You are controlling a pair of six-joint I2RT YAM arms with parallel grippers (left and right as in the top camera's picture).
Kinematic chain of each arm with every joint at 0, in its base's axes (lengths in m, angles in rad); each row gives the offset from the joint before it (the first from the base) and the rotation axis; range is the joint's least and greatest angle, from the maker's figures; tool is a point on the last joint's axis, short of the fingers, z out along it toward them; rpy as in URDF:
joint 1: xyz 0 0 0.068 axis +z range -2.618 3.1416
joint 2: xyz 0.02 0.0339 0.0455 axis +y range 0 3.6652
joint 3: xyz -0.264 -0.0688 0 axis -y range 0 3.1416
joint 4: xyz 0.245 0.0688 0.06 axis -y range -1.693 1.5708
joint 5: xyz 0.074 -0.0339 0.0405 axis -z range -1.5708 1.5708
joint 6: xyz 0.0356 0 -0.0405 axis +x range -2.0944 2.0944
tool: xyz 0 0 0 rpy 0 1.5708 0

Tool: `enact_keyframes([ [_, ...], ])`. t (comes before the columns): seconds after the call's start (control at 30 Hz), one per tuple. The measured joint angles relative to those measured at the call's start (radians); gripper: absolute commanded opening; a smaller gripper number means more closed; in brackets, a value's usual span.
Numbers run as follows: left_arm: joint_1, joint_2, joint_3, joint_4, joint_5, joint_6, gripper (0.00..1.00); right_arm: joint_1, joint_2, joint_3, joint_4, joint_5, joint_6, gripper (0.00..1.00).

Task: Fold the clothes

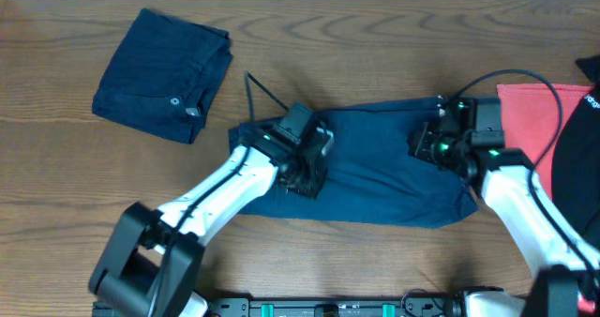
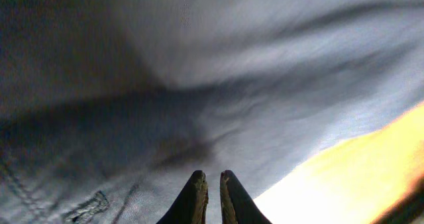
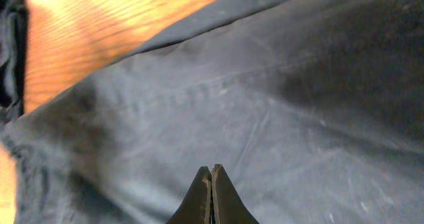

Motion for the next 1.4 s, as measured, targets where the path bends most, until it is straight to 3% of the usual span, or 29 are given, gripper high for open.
enact_keyframes([
  [0.23,-0.006,0.050,-0.072,-0.016,-0.056,-0.003,0.11,0.004,0.243,-0.001,0.198,0.031,0.086,0.01],
  [0.37,-0.007,0.050,-0.076,-0.073,-0.089,-0.006,0.11,-0.018,0.292,-0.001,0.239,0.068,0.100,0.01],
  [0.67,-0.007,0.041,-0.063,-0.172,-0.134,-0.014,0.10,-0.188,0.258,0.005,0.160,0.182,0.088,0.01],
  [0.9,-0.006,-0.086,0.014,-0.113,-0.167,-0.017,0.11,-0.220,0.060,0.003,0.000,0.010,-0.080,0.01],
  [1.1,-0.006,-0.137,0.029,0.110,-0.238,-0.017,0.11,-0.127,-0.114,0.003,-0.173,-0.099,-0.134,0.02],
  [1.4,0.040,0.036,0.029,0.214,-0.414,0.020,0.09,0.148,0.006,-0.007,-0.276,-0.076,-0.152,0.01],
])
